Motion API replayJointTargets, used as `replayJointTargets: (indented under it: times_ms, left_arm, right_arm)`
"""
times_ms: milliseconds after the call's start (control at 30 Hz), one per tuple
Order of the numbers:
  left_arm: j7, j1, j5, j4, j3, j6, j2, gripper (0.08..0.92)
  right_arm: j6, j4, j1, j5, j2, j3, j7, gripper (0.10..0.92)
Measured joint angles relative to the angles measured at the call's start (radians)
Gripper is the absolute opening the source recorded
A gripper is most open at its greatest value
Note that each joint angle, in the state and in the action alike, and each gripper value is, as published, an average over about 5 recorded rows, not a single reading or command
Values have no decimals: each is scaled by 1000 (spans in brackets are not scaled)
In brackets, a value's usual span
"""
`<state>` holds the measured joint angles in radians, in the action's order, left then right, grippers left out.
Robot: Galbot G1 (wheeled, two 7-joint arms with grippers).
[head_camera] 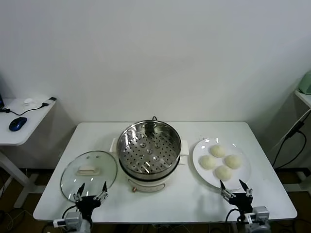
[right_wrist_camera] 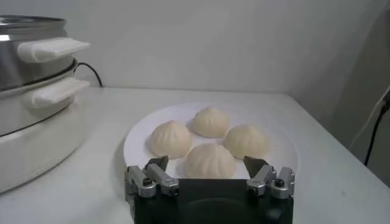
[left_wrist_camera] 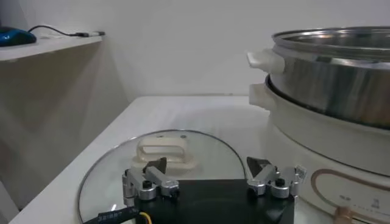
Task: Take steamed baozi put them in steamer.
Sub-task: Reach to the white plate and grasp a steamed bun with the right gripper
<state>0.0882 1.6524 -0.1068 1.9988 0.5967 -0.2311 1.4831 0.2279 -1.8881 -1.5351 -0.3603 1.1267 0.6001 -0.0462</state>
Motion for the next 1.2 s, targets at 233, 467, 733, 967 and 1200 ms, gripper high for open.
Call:
replayJointTargets:
  times_ms: [233, 467, 733, 967, 1200]
  left_arm:
    - [0, -2, -7, 2, -3, -4, -9, 823]
    - [0, -2, -18, 3, -7, -4, -22, 823]
    - [4, -4, -21, -6, -12, -1, -27, 823]
    - [6, 0, -19, -12, -14, 3, -28, 823]
    - [6, 0, -16, -21, -14, 10, -27, 823]
  right_arm:
    - [70, 78, 194, -6, -121, -38, 50, 822]
    - [107, 252, 510, 21, -331, -218, 242, 823]
    - [-34, 480, 975, 99, -524, -649, 654, 823]
    - [-158, 673, 1395, 150, -553, -1097, 979, 823]
    - [-201, 863, 1662, 164, -467, -1430, 1148, 823]
